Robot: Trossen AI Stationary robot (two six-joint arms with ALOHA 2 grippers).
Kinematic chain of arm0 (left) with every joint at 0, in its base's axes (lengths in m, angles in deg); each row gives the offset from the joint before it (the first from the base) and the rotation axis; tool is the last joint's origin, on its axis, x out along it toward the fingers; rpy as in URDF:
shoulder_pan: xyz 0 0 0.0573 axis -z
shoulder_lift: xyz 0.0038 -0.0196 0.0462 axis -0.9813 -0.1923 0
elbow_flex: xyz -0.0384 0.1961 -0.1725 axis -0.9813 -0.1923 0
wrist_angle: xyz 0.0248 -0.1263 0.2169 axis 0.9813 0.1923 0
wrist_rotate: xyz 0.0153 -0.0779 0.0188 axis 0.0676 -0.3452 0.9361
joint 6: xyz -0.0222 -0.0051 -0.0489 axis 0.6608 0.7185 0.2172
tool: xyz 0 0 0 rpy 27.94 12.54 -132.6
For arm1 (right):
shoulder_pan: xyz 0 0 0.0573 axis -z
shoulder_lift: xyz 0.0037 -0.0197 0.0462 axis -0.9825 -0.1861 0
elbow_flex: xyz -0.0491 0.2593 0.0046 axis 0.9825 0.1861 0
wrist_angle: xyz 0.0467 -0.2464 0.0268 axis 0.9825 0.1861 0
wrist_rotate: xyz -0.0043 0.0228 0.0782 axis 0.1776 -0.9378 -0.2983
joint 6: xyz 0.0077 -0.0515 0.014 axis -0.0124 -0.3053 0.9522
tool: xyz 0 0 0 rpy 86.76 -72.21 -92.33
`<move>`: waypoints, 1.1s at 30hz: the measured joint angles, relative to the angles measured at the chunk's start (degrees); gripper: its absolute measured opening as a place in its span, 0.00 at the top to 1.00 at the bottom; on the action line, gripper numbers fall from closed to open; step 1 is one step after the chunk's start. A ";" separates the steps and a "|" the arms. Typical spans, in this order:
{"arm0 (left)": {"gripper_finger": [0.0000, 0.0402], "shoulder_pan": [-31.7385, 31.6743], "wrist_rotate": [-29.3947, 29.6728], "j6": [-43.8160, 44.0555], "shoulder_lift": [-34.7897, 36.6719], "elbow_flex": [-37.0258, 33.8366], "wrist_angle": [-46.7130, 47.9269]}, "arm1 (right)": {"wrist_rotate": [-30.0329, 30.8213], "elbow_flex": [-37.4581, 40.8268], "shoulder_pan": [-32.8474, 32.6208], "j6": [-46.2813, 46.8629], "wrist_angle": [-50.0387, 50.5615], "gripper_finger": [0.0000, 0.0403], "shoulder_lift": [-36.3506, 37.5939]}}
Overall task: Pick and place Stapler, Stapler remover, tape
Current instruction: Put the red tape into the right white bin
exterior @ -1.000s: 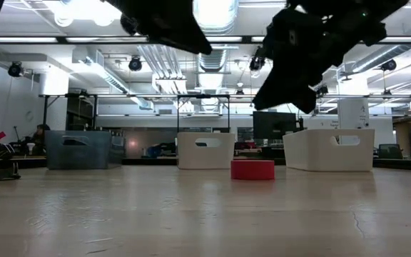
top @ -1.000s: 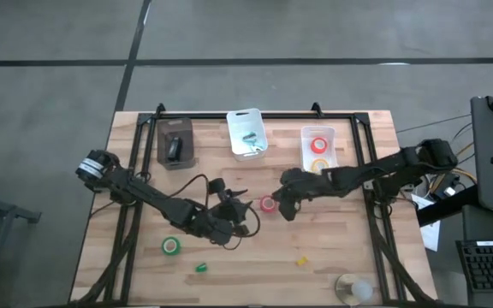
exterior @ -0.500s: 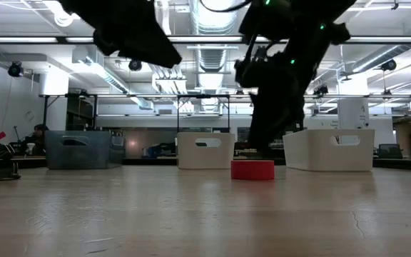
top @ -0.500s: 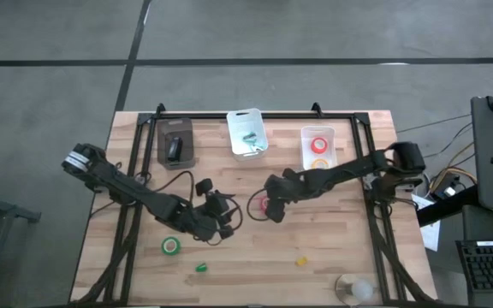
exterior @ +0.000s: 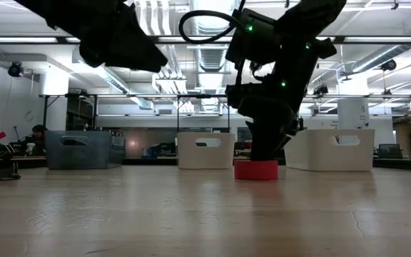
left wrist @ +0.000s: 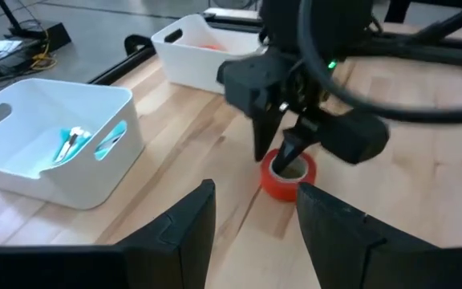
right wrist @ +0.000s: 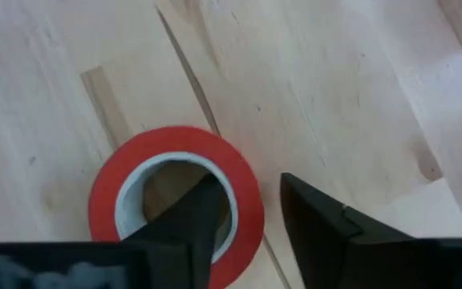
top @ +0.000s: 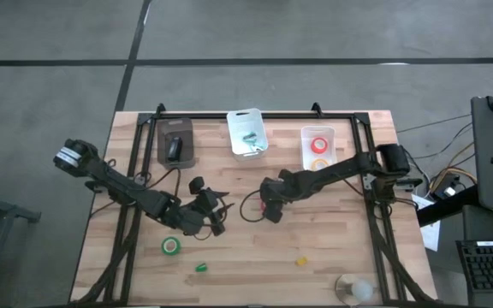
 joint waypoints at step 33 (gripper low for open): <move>0.56 0.09 -4.43 2.62 0.24 -2.56 0.39 | 16.86 6.19 26.91 1.18 26.06 0.88 27.07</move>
